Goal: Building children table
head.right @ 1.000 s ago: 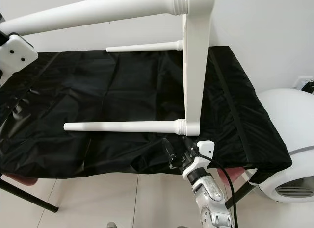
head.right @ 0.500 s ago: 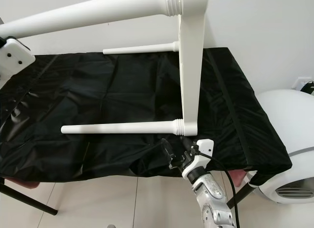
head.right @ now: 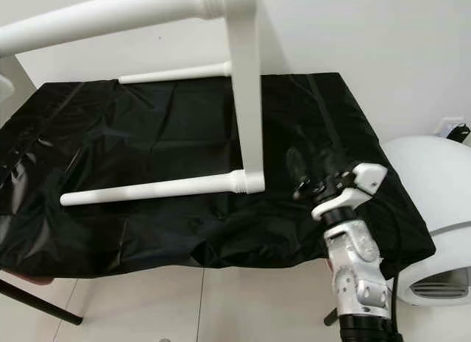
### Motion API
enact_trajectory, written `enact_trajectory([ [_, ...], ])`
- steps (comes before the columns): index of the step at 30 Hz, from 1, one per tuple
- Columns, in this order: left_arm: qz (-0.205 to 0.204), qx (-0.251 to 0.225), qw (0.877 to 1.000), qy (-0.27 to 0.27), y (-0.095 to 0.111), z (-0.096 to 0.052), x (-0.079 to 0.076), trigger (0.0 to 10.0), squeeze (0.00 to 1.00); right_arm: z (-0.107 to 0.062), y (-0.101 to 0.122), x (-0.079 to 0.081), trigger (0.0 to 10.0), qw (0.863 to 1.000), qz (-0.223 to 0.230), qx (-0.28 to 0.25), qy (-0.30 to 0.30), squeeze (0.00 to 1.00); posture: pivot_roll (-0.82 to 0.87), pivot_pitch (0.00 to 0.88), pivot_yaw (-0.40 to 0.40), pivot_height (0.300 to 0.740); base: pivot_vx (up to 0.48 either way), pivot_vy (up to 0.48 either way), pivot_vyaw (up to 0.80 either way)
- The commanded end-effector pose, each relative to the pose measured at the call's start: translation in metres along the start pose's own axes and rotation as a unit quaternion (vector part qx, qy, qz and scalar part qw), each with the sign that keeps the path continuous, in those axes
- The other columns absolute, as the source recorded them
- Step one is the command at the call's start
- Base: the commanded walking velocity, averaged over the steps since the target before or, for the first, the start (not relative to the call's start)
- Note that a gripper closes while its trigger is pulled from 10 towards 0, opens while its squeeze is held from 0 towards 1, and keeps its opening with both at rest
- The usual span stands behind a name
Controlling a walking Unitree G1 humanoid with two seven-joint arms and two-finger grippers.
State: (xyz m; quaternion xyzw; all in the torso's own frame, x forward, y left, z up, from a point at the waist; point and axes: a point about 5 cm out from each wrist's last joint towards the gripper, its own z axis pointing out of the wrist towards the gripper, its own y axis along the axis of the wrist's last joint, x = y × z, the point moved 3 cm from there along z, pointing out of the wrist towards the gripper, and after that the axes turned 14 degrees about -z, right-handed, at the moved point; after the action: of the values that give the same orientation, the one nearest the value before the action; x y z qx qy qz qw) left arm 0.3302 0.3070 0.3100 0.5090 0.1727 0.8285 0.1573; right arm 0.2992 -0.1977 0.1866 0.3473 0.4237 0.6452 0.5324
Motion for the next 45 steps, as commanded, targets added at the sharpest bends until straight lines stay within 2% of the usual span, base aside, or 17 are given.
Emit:
enact_trajectory([
  [1, -0.035, 0.095, 0.995, -0.017, -0.045, -0.014, -0.020, 10.0, 0.00, 0.003, 0.003, 0.003, 10.0, 1.000, 0.011, -0.005, 0.001, 0.00, -0.01, 0.000, -0.032, 0.740, 0.000, 0.000, 0.00],
  [4, -0.039, 0.098, 0.994, -0.020, -0.048, -0.017, -0.023, 10.0, 0.00, 0.001, 0.002, 0.020, 10.0, 0.999, 0.025, 0.009, 0.044, 0.00, 0.00, 0.000, -0.042, 0.740, 0.000, 0.000, 0.00],
  [7, -0.043, 0.100, 0.994, -0.017, -0.048, -0.017, -0.023, 10.0, 0.00, -0.016, -0.034, 0.034, 10.0, 0.995, 0.028, 0.076, 0.057, 0.00, 0.00, 0.000, -0.045, 0.740, 0.000, 0.000, 0.00],
  [9, -0.043, 0.102, 0.994, -0.020, -0.050, -0.019, -0.025, 10.0, 0.00, -0.024, -0.048, 0.038, 10.0, 0.993, 0.011, 0.102, 0.065, 0.00, 0.00, 0.000, -0.042, 0.740, 0.000, 0.000, 0.00],
  [12, -0.043, 0.104, 0.993, -0.023, -0.052, -0.020, -0.028, 10.0, 0.00, -0.024, -0.049, 0.038, 10.0, 0.992, -0.010, 0.100, 0.070, 0.00, 0.00, 0.000, -0.040, 0.740, 0.000, 0.000, 0.00],
  [14, -0.042, 0.102, 0.994, -0.023, -0.051, -0.020, -0.028, 10.0, 0.00, -0.017, -0.042, 0.038, 10.0, 0.993, -0.035, 0.084, 0.080, 0.00, 0.00, 0.000, -0.036, 0.740, 0.000, 0.000, 0.00],
  [17, -0.039, 0.090, 0.995, -0.023, -0.043, -0.016, -0.025, 10.0, 0.00, 0.003, -0.030, 0.037, 10.0, 0.992, -0.081, 0.051, 0.083, 0.00, 0.00, 0.000, -0.033, 0.740, 0.000, 0.000, 0.00],
  [18, -0.039, 0.090, 0.995, -0.023, -0.043, -0.016, -0.025, 10.0, 0.00, 0.003, -0.030, 0.037, 10.0, 0.992, -0.081, 0.051, 0.083, 0.00, 0.00, 0.000, -0.033, 0.740, 0.000, 0.000, 0.00],
  [20, -0.040, 0.077, 0.996, -0.024, -0.035, -0.012, -0.024, 10.0, 0.00, 0.020, -0.021, 0.040, 10.0, 0.991, -0.096, 0.026, 0.092, 0.00, 0.01, 0.000, -0.033, 0.740, 0.000, 0.000, 0.00],
  [22, -0.040, 0.074, 0.996, -0.024, -0.032, -0.012, -0.024, 10.0, 0.00, 0.024, -0.020, 0.042, 10.0, 0.990, -0.101, 0.022, 0.098, 0.00, 0.01, 0.000, -0.034, 0.740, 0.000, 0.000, 0.00],
  [24, -0.038, 0.063, 0.997, -0.026, -0.024, -0.010, -0.025, 10.0, 0.00, 0.034, -0.020, 0.046, 10.0, 0.987, -0.103, 0.015, 0.119, 0.00, 0.02, 0.000, -0.036, 0.740, 0.000, 0.000, 0.00],
  [33, -0.041, 0.047, 0.998, -0.028, -0.012, -0.009, -0.027, 10.0, 0.00, 0.042, -0.027, 0.050, 10.0, 0.982, -0.113, 0.019, 0.147, 0.00, 0.03, 0.000, -0.043, 0.740, 0.000, 0.000, 0.00],
  [40, -0.038, 0.036, 0.998, -0.037, -0.003, -0.008, -0.028, 10.0, 0.00, 0.047, -0.053, 0.057, 10.0, 0.972, -0.145, 0.064, 0.172, 0.00, 0.03, 0.000, -0.042, 0.740, 0.000, 0.000, 0.00],
  [41, -0.036, 0.034, 0.998, -0.038, -0.001, -0.008, -0.029, 10.0, 0.00, 0.048, -0.064, 0.060, 10.0, 0.971, -0.138, 0.083, 0.175, 0.00, 0.03, 0.000, -0.040, 0.740, 0.000, 0.000, 0.00],
  [45, -0.034, 0.030, 0.998, -0.041, 0.002, -0.007, -0.029, 10.0, 0.00, 0.052, -0.074, 0.064, 10.0, 0.973, -0.129, 0.101, 0.163, 0.00, 0.03, 0.000, -0.038, 0.740, 0.000, 0.000, 0.00],
])
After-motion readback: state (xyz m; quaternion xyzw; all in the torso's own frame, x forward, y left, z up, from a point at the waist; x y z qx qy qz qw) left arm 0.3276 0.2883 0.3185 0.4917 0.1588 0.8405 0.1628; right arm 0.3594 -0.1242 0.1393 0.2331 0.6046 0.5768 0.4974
